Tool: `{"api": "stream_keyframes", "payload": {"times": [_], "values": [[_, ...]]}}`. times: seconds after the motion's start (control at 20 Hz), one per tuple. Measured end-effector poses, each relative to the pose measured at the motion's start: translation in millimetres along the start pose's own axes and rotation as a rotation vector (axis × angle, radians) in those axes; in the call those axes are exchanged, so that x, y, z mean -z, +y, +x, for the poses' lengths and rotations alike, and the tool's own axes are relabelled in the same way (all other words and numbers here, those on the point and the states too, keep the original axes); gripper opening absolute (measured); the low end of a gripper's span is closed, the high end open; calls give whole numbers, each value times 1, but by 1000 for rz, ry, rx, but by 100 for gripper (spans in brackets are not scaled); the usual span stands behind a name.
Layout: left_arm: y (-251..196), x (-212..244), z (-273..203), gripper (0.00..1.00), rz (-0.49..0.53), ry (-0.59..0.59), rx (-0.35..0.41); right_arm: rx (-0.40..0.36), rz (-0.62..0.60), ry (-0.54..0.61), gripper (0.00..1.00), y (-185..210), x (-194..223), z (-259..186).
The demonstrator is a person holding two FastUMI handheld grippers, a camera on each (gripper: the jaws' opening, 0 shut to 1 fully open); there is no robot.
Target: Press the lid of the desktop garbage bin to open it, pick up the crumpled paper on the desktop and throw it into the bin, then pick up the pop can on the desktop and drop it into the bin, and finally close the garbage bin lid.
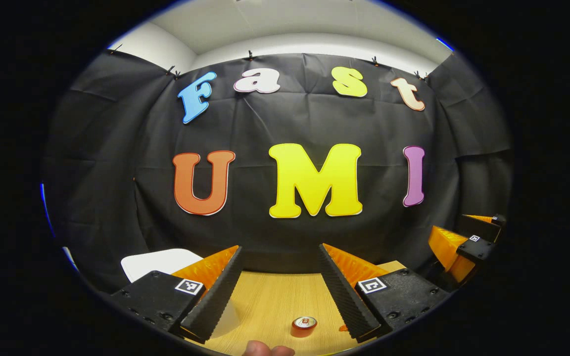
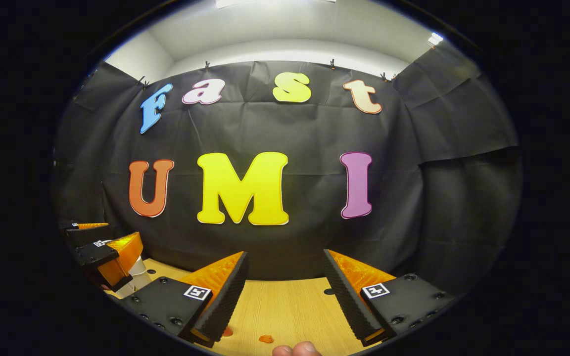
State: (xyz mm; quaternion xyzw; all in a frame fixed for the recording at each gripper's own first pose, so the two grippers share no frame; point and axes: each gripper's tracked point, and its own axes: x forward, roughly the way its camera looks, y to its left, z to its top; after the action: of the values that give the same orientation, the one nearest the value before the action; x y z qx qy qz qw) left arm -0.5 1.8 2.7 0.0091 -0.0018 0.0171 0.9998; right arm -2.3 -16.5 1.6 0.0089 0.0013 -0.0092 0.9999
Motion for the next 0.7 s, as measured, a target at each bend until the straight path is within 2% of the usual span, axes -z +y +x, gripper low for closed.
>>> {"api": "stream_keyframes", "payload": {"times": [0.4, 0.7], "values": [[3, -1, 2, 97, 6, -6, -39, -6, 11, 5, 93, -10, 3, 3], [39, 2, 10, 97, 14, -1, -152, -12, 15, 16, 93, -16, 7, 5]]}}
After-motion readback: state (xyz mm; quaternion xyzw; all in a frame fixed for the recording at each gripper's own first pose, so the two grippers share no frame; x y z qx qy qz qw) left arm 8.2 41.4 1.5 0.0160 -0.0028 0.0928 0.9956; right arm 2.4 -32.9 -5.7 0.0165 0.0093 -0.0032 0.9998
